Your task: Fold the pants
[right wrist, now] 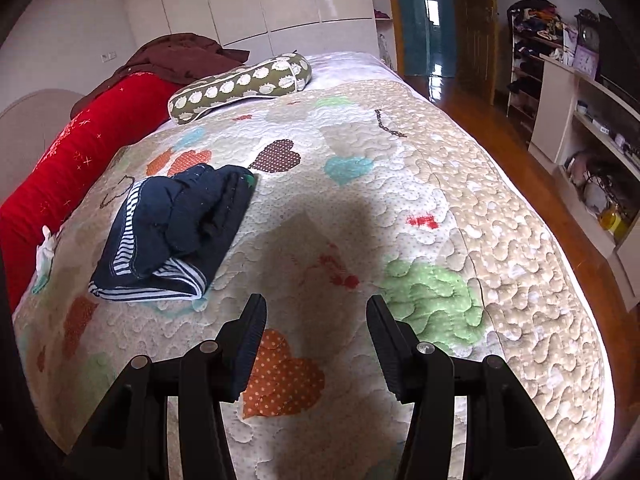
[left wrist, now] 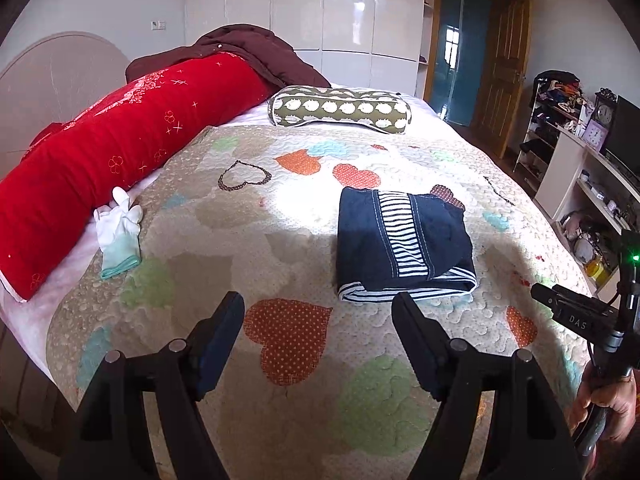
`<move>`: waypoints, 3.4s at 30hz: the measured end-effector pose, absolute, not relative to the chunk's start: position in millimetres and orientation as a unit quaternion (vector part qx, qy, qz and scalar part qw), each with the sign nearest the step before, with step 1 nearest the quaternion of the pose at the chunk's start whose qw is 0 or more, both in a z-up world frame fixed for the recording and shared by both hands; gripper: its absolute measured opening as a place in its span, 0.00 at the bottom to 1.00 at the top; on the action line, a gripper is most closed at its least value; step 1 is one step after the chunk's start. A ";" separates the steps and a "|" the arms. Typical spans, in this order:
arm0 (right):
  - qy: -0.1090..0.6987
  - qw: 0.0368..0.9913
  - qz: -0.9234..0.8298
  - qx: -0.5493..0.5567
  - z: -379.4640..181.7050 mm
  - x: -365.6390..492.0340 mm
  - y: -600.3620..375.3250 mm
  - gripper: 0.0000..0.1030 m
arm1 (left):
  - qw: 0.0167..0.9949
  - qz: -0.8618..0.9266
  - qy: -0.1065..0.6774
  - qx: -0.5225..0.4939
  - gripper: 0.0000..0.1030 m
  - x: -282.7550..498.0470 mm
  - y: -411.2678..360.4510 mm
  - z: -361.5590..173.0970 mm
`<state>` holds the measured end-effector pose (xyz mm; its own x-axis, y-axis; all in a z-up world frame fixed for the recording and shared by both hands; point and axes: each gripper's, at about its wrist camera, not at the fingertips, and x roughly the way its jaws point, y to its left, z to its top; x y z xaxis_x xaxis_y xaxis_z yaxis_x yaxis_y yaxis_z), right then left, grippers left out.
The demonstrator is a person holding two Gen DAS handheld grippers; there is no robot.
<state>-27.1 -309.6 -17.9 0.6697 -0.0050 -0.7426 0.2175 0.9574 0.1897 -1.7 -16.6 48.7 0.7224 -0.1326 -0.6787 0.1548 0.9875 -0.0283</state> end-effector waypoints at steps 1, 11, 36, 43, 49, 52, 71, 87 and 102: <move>0.399 0.906 -0.058 0.132 -15.7 -29.8 -305.9 0.56 | 0.928 -0.078 0.364 0.016 0.73 -1.6 -17.4 47.9; 0.384 0.918 -0.041 0.092 -3.4 -42.2 -268.5 0.63 | 0.925 -0.092 0.367 0.018 0.73 -2.4 -23.4 38.2; 0.382 0.921 -0.028 0.074 1.2 -57.2 -236.6 0.67 | 0.935 -0.081 0.344 0.010 0.79 -8.6 -18.8 37.8; 0.381 0.921 -0.027 0.075 1.4 -58.9 -230.9 0.67 | 0.958 -0.040 0.285 0.012 0.91 -21.9 -12.7 48.6; 0.385 0.920 -0.037 0.069 1.0 -56.9 -225.7 0.68 | 0.967 -0.020 0.255 0.002 0.98 -30.0 -6.5 61.1; 0.395 0.915 -0.055 0.060 0.0 -54.1 -221.4 0.69 | 0.962 -0.013 0.271 -0.004 0.99 -26.7 -1.1 58.7; 0.353 0.920 -0.168 -0.031 19.7 -75.2 -213.2 0.70 | 0.957 -0.026 0.286 0.037 0.99 -32.3 -18.7 48.2; 0.350 0.921 -0.166 -0.039 18.6 -79.9 -213.3 0.72 | 0.948 -0.024 0.313 0.049 0.99 -28.4 -24.8 36.3; 0.363 0.919 -0.152 -0.041 11.2 -74.4 -208.8 0.72 | 0.946 -0.026 0.318 0.056 0.99 -27.4 -28.5 30.8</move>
